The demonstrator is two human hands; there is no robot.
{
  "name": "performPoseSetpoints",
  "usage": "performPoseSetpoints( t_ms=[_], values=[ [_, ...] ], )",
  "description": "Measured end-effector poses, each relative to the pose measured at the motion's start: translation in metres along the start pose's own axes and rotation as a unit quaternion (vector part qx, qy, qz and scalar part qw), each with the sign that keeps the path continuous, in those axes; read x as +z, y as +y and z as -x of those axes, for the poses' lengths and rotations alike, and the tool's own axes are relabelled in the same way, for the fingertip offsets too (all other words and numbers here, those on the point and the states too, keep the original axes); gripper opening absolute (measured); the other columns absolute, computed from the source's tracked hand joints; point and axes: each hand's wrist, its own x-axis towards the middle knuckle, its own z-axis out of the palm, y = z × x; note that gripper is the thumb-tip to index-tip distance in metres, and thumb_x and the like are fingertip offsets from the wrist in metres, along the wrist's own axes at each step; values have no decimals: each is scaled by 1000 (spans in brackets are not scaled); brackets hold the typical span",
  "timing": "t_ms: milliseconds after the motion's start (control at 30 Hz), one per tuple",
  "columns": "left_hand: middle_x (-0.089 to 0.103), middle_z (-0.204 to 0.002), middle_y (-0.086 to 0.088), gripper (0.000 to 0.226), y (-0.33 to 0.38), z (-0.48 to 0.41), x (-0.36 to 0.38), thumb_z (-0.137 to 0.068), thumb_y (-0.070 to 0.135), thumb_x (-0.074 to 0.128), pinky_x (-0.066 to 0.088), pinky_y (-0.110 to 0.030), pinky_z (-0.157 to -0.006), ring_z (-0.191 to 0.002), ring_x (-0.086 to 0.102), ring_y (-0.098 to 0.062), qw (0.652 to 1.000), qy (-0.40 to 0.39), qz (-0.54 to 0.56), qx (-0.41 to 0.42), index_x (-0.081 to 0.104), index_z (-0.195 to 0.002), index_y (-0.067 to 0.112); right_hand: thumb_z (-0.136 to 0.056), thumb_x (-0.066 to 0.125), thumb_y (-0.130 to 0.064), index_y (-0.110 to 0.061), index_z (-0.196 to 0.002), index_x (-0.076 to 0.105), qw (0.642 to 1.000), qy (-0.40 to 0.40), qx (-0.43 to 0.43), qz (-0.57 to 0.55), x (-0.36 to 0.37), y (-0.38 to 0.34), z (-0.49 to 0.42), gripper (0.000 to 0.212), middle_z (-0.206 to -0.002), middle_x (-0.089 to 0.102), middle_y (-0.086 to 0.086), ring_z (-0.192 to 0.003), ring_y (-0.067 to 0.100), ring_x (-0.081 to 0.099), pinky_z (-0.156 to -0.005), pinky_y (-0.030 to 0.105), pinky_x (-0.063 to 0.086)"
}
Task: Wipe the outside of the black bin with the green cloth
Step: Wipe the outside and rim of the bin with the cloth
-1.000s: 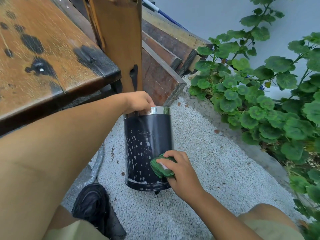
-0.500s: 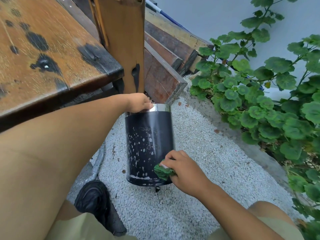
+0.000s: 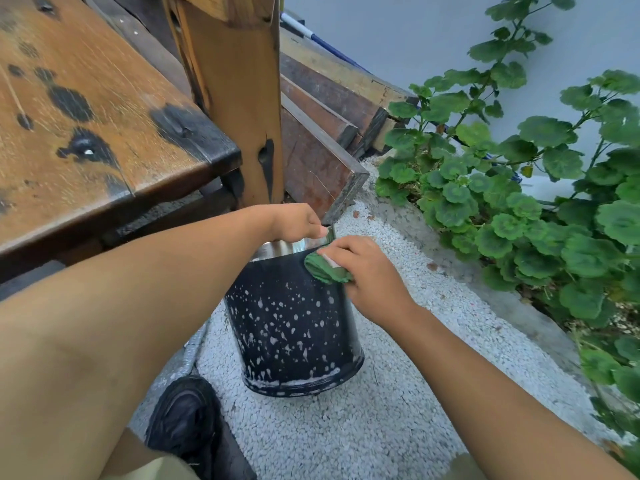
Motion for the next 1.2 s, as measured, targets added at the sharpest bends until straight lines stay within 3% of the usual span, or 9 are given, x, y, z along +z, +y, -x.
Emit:
performPoseSetpoints(
  t_ms=[67,200,400,533,633,933,1100,1200],
  values=[
    [61,-80,3,32,0,-1,1,-101,34,49,47,-36,-80,-77,53,-17,1000,-17,-7,2,62,-76,20,-76,67,12,-16,-128,67,1000,16,-10,-3,12,-3,-7,59,-127,59,2,-117,27,50,-89,43,51],
    [62,-78,1,33,2,-3,5,-102,27,45,45,-29,-72,-73,52,-16,1000,-18,-20,0,66,-82,12,-67,70,14,-14,-125,67,998,60,0,-4,33,-5,-13,65,-132,55,10,-119,30,47,-91,43,50],
    [35,-62,0,46,-4,-12,8,-103,31,46,31,-30,-57,-58,32,-16,1000,12,-12,-21,37,-61,16,-65,68,17,-15,-129,66,997,42,65,-29,56,0,6,72,-130,55,9,-121,32,47,-89,45,52],
    [39,-64,-1,43,-17,-12,7,-103,31,44,35,-32,-69,-62,36,-17,999,25,2,-34,38,-62,20,-64,73,13,-17,-127,67,998,7,56,-32,65,-3,29,70,-127,57,8,-120,29,48,-86,42,54],
    [39,-63,0,43,-24,-8,5,-104,31,43,33,-31,-67,-58,36,-15,998,43,11,-49,36,-62,22,-61,79,9,-19,-123,69,998,-14,47,-28,72,-6,50,68,-124,60,5,-116,28,51,-76,38,57],
    [32,-65,-4,45,-9,-6,6,-106,28,37,27,-32,-62,-59,28,-18,998,34,-24,-54,31,-64,12,-61,85,-4,-28,-118,68,996,-55,67,-31,77,-2,85,64,-119,57,-6,-112,17,50,-71,27,54],
    [46,-82,-5,31,-8,0,7,-108,26,31,33,-33,-75,-81,42,-25,997,34,-57,-37,45,-88,6,-66,82,-6,-30,-118,67,994,-85,62,-31,80,4,99,60,-121,54,-8,-114,14,47,-70,29,55],
    [52,-102,-9,30,-10,1,9,-107,27,31,34,-34,-79,-91,46,-26,995,40,-74,-44,49,-107,3,-70,79,-7,-31,-120,66,994,-88,64,-25,79,11,99,57,-120,52,-10,-114,13,45,-71,29,55]
  ],
)
